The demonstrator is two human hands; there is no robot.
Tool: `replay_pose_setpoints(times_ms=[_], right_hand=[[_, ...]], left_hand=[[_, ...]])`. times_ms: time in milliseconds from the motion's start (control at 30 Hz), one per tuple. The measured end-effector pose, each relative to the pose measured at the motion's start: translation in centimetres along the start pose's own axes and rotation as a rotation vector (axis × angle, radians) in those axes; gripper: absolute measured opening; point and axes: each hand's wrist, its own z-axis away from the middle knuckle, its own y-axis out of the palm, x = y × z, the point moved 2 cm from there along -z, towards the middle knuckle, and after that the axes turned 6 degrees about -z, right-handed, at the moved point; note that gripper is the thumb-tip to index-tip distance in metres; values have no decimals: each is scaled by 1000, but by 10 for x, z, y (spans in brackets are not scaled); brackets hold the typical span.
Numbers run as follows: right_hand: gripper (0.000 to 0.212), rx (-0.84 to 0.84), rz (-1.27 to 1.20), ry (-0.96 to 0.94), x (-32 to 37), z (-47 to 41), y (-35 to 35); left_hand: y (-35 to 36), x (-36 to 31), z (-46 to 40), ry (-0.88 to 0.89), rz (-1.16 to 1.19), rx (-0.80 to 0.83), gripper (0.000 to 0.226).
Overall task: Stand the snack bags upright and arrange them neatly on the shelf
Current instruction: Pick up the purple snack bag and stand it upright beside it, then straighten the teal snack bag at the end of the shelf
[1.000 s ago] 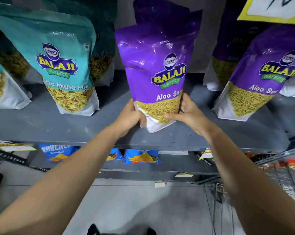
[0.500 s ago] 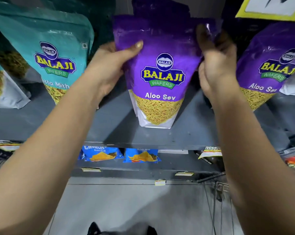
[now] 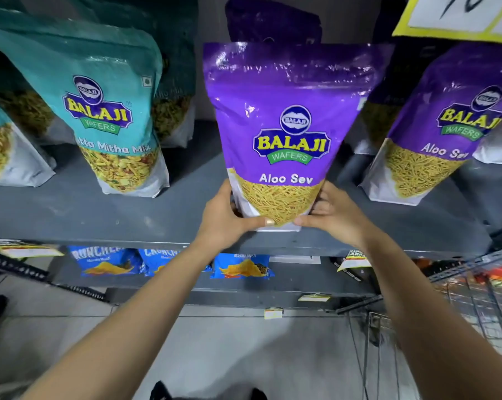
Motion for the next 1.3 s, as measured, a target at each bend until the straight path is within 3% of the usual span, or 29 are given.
replay_pose_setpoints(times_ms=[433,500,567,633,700,767,833,900,1000,1067,1133,1167,1300], right_hand=[[76,-40,-31,-46,-14,30,3],[86,-198,-129,-130,-13,38,11],[83,-481,-248,-257,-14,55,28],[64,-716,-301,-401,-17,77,57],[47,-760,-254,-560,-13,91,93],[40,-654,-164,-666,-2,88,135],[31,-506,-84,-645,17,64,177],[30,-392,-56,-528,37,26,214],[82,-249,-49,-243,61,-46,246],[111,-130,-16,-143,71,-89,253],[107,-49,-10,-116,73,-117,258],[99,-43,-1,-107,71,-124,261],[94,-89,-5,-121,53,-108,262]], left_hand=[[8,-5,24,10,-13,20,90],[5,-1,26,30,30,87,100],[-6,9,29,39,88,105,113],[-29,21,34,8,115,14,104],[-65,38,42,-33,115,-157,71],[-111,59,50,-76,68,-363,42],[-158,75,50,-109,35,-565,30],[-196,86,37,-112,37,-658,48],[-236,98,-6,-107,70,-436,95],[-257,103,-37,-67,-4,-144,103],[-268,101,-54,-51,-86,96,88],[-269,100,-57,-48,-83,142,76],[-260,106,-41,-3,-88,81,65]])
